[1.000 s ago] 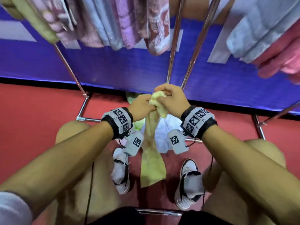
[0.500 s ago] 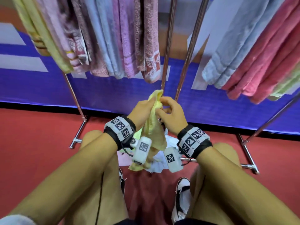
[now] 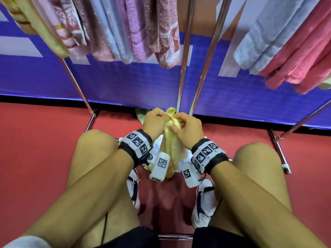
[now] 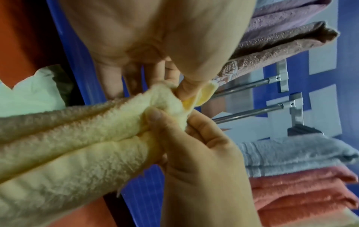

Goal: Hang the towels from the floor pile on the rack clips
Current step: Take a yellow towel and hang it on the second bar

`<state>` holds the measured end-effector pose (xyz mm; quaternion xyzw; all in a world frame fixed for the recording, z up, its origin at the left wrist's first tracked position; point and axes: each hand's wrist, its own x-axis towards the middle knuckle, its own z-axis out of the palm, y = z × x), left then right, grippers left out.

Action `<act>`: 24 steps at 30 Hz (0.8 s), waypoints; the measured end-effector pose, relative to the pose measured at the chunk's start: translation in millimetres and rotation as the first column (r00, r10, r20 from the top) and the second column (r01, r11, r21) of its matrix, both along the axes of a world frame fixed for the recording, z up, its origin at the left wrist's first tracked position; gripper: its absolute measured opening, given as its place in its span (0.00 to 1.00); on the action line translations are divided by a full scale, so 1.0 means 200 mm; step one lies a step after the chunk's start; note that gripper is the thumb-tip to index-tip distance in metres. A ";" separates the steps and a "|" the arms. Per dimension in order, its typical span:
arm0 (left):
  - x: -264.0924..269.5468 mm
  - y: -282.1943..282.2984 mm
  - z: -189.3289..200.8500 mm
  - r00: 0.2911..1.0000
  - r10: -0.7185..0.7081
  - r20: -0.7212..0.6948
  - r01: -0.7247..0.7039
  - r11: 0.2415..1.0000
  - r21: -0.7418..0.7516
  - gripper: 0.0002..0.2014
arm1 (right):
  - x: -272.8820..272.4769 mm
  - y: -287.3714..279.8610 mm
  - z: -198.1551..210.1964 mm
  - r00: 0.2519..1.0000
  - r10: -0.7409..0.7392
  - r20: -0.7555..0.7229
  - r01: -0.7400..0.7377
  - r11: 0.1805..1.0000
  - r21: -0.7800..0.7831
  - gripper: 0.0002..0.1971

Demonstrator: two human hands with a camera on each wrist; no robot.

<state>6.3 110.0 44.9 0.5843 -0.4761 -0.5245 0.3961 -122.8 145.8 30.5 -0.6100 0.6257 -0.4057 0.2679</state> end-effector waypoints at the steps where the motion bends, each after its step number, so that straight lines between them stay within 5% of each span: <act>1: 0.00 0.00 -0.02 0.999 0.011 0.045 -0.009 0.999 -0.040 0.08 | 0.00 0.00 -0.02 1.000 0.001 -0.021 -0.001 1.000 -0.003 0.17; 4: -0.01 0.00 -0.05 0.997 0.042 0.067 -0.033 0.991 -0.133 0.18 | 0.00 0.01 -0.04 0.998 0.014 -0.064 -0.015 1.000 -0.013 0.17; 6: -0.04 0.00 -0.02 0.999 0.039 0.032 -0.035 0.993 -0.117 0.13 | -0.01 0.02 -0.02 0.998 0.015 -0.068 -0.017 0.999 -0.029 0.17; 8: -0.05 0.02 0.02 0.998 -0.055 -0.043 0.053 0.998 -0.040 0.11 | -0.02 0.03 -0.02 0.999 -0.004 -0.047 0.003 1.000 -0.019 0.18; 11: -0.07 0.07 0.01 0.987 -0.156 -0.038 0.155 0.988 -0.019 0.21 | -0.06 0.05 -0.04 0.996 0.008 -0.088 -0.008 1.000 0.005 0.17; 18: -0.06 -0.05 -0.09 0.996 -0.082 0.017 0.084 0.991 -0.103 0.26 | -0.13 0.04 -0.06 0.989 0.037 -0.143 -0.044 0.998 -0.046 0.22; 24: -0.05 -0.12 -0.03 0.999 0.001 -0.033 -0.007 0.983 -0.186 0.26 | -0.20 -0.01 -0.08 0.984 -0.106 -0.146 0.134 0.971 0.199 0.17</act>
